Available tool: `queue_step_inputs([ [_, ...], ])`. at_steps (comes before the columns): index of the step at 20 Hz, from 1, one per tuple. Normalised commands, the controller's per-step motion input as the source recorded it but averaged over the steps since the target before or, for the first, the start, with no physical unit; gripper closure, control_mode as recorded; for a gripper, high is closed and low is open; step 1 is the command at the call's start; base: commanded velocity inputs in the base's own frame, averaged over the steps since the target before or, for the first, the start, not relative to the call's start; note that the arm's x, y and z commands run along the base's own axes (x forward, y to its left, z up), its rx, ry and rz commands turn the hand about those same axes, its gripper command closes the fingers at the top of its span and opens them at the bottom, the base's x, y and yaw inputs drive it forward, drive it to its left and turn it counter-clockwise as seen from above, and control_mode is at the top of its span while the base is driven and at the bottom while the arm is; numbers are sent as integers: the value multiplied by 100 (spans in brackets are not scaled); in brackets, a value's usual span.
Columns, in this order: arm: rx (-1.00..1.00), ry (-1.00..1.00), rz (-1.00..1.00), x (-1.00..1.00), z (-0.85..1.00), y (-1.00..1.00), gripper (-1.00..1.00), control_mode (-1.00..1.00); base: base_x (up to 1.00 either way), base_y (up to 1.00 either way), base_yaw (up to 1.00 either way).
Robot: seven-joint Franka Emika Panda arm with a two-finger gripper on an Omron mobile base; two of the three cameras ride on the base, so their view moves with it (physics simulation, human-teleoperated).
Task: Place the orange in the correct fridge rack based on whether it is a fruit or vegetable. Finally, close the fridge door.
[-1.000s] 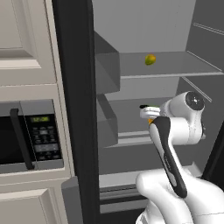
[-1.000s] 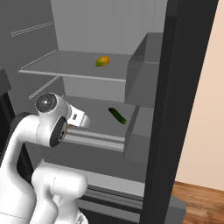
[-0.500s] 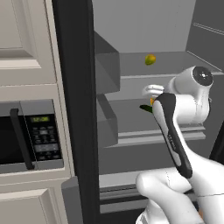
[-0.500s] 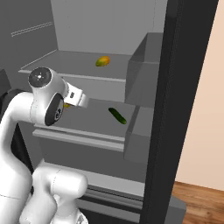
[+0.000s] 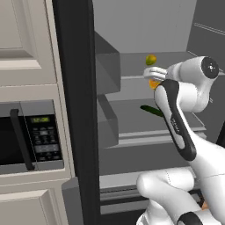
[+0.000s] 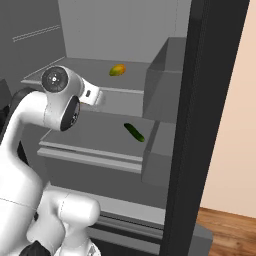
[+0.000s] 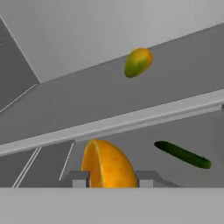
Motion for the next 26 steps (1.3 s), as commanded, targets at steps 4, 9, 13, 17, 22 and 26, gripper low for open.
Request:
queue_step_inputs([
  [4, 2, -6, 0, 48, 45, 0, 100, -100, 0, 0, 0],
  [9, 2, 0, 0, 62, 44, 0, 100, -100, 0, 0, 0],
  [13, 0, 0, 0, 77, 24, 0, 100, -100, 0, 0, 0],
  [17, 2, 11, 0, 100, -9, 0, 100, -100, 0, 0, 0],
  [22, 0, 10, 0, 99, -47, 0, 100, -100, 0, 0, 0],
  [26, 0, 5, 0, 93, -42, 0, 100, -100, 0, 0, 0],
])
